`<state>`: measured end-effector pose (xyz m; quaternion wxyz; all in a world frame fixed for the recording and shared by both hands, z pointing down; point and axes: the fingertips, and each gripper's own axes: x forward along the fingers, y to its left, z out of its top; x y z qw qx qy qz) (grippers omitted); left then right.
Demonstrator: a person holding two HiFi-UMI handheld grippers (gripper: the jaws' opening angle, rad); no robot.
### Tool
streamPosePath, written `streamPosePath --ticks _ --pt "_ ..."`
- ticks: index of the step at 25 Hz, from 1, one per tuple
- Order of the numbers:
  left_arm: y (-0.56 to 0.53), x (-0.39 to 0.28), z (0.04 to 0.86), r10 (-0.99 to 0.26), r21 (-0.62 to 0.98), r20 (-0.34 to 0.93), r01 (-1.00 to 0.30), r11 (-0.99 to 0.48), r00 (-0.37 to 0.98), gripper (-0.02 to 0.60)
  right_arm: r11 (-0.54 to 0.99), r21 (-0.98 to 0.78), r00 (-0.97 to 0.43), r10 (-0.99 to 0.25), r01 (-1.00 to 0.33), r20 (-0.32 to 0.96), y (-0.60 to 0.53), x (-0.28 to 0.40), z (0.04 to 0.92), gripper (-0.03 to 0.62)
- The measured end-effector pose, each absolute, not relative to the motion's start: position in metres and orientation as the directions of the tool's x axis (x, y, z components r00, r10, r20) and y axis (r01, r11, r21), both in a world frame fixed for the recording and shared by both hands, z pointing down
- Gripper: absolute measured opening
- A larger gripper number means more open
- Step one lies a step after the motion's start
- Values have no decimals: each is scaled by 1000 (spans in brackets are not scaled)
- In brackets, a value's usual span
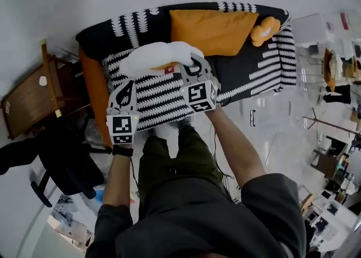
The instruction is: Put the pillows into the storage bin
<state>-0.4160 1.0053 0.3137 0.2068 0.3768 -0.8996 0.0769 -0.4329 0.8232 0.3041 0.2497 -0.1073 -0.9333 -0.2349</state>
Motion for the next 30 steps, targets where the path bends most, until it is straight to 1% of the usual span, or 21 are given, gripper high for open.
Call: streamPosePath --ticks 6,14,23,27,30 --pt "974 -385 254 -744 34 367 -791 611 -559 3 892 397 -874 -4 216 485 803 -379 233 69" --pt "942 -362 214 -837 34 334 -882 470 -433 3 917 397 -883 -159 33 441 777 -316 181 69" --pt "820 -308 153 -947 -26 253 -980 199 -199 3 880 414 -826 -404 -234 392 681 -210 125 71" --pt "765 -275 138 -967 -55 230 -993 103 -113 3 848 408 -788 -491 -337 371 634 -161 119 71" --pt "717 -246 139 -970 -66 238 -997 40 -55 3 824 395 -751 -547 -406 370 594 -122 123 71"
